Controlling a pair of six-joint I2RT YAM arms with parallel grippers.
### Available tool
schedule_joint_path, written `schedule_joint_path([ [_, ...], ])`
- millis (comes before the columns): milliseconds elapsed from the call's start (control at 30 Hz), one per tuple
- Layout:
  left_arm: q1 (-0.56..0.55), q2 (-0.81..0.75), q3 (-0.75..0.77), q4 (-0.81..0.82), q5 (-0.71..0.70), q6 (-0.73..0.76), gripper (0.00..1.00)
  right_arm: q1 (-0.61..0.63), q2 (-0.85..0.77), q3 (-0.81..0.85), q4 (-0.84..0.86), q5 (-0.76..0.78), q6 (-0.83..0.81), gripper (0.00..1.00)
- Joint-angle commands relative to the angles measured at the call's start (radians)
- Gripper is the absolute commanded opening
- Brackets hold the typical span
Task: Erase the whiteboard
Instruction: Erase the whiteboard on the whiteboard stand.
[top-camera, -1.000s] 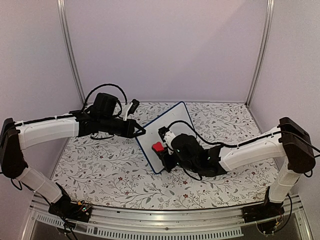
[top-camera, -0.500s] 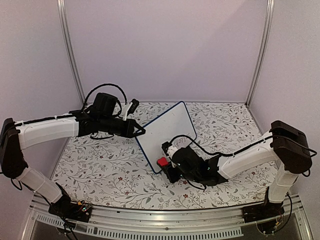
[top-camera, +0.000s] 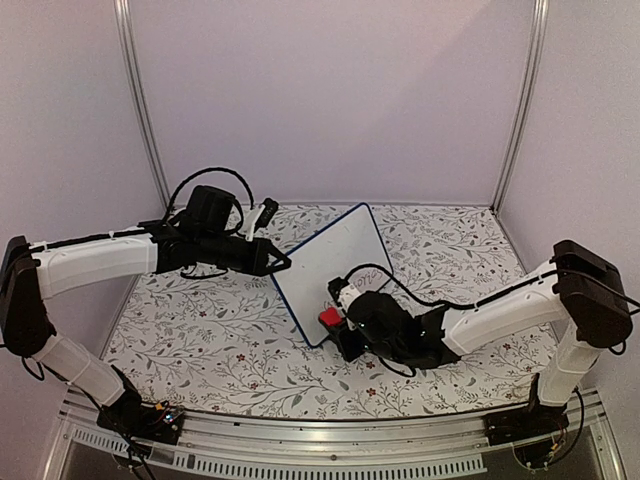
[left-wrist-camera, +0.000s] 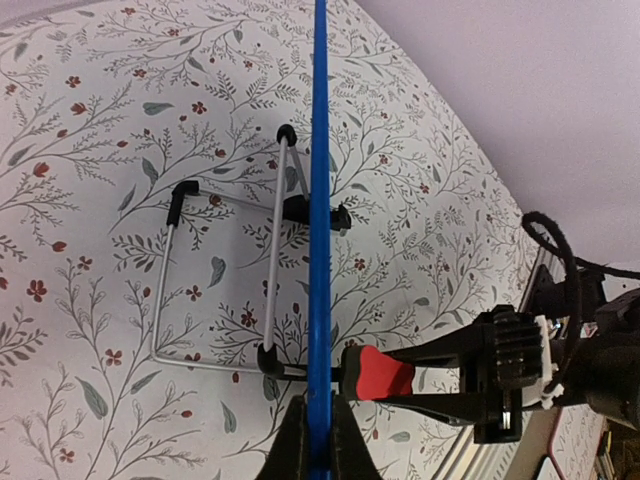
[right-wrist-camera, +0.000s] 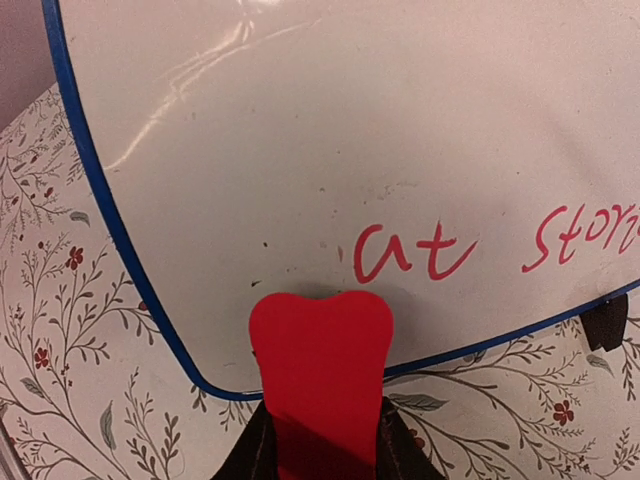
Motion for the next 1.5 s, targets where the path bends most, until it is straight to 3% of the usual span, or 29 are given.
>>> schedule_joint_path([
  [0,0.000,-0.021,0.004,0.030,0.018,-0.001,0.00,-0.036,-0.072,0.046,0.003,0.040,-0.037,0.22],
  [333,0.000,-0.026,0.003,0.029,0.009,0.002,0.00,-0.098,-0.011,0.090,0.028,-0.005,-0.072,0.22],
  [833,0.001,-0.022,0.005,0.027,0.018,0.001,0.00,-0.096,0.021,0.004,0.076,-0.131,-0.005,0.22],
  [1467,0.001,-0.024,0.004,0.029,0.022,-0.001,0.00,-0.062,0.016,-0.072,0.028,-0.082,0.055,0.21],
])
